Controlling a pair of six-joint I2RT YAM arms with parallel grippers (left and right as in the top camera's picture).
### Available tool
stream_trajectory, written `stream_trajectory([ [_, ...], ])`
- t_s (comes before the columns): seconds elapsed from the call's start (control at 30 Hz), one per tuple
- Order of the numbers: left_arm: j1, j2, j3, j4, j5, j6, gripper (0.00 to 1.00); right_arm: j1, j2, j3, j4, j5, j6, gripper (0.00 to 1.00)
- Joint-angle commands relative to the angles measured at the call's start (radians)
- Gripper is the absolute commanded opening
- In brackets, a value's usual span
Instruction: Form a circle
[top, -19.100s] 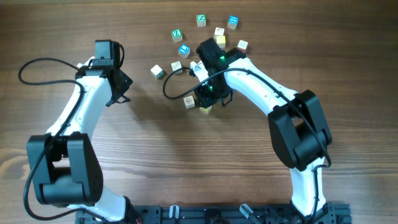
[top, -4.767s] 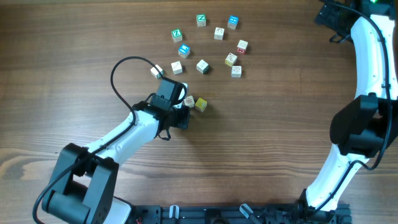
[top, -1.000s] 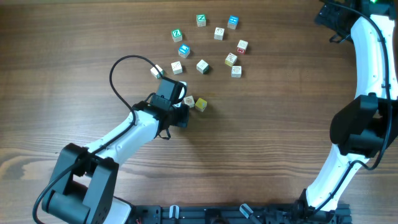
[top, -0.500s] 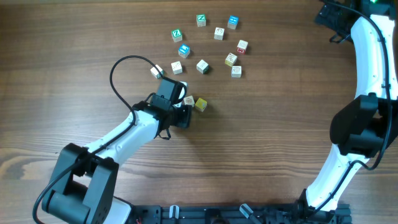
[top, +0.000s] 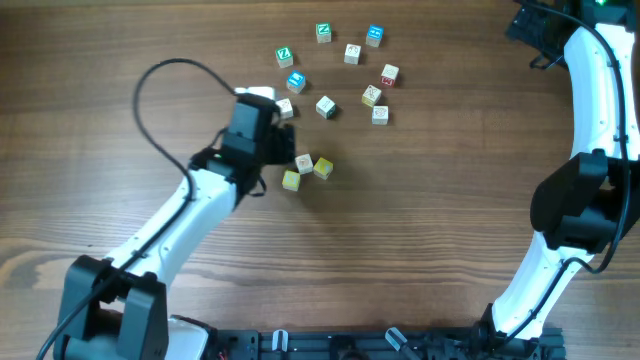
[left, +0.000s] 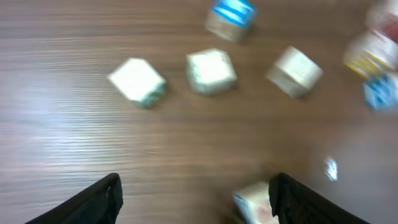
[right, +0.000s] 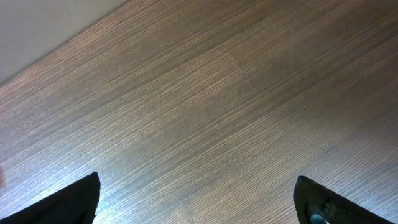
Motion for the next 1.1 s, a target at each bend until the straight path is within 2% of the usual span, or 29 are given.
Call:
stream_trajectory([
  [0.0,0.121,-0.011,0.013,0.021,-0.058,-0.137,0.81,0.004,0.013,-0.001,0.0,-0.008,-0.005,1.0],
  [0.07,0.209,-0.011,0.013,0.023,-0.058,-0.136,1.0,0.004,0.013,-0.001,0.0,-0.008,-0.005,1.0],
  [0.2,0.295,-0.011,0.012,-0.017,-0.058,-0.136,1.0,0.004,0.013,-0.001,0.0,-0.008,-0.005,1.0],
  [0.43,0.303,-0.011,0.012,-0.022,-0.057,-0.137,0.99,0.004,0.013,-0.001,0.0,-0.008,-0.005,1.0],
  [0.5,0.303,-0.011,0.012,-0.022,-0.045,-0.137,0.92,0.004,0.013,-0.001,0.0,-0.009,-0.005,1.0],
  [0.57,0.303,-0.011,0.012,-0.021,-0.045,-0.137,0.66,0.004,0.013,-0.001,0.0,-0.008,-0.005,1.0],
  [0.63,0.303,-0.011,0.012,-0.018,-0.013,-0.137,0.24,0.004,0.013,-0.001,0.0,-0.008,-0.005,1.0],
  [0.7,0.303,-0.011,0.012,-0.018,0.01,-0.137,0.04,0.004,0.013,-0.001,0.0,-0.008,-0.005,1.0],
  [0.8,0.303,-0.011,0.012,-0.026,0.015,-0.137,0.04,0.004,0.013,-0.001,0.0,-0.008,-0.005,1.0],
  [0.97,0.303,-0.009,0.011,-0.11,0.209,-0.137,0.04,0.004,0.013,-0.001,0.0,-0.008,-0.005,1.0],
  [1.07,0.279,0.009,-0.002,-0.182,0.251,-0.139,0.04,0.004,0.013,-0.001,0.0,-0.008,-0.005,0.99],
])
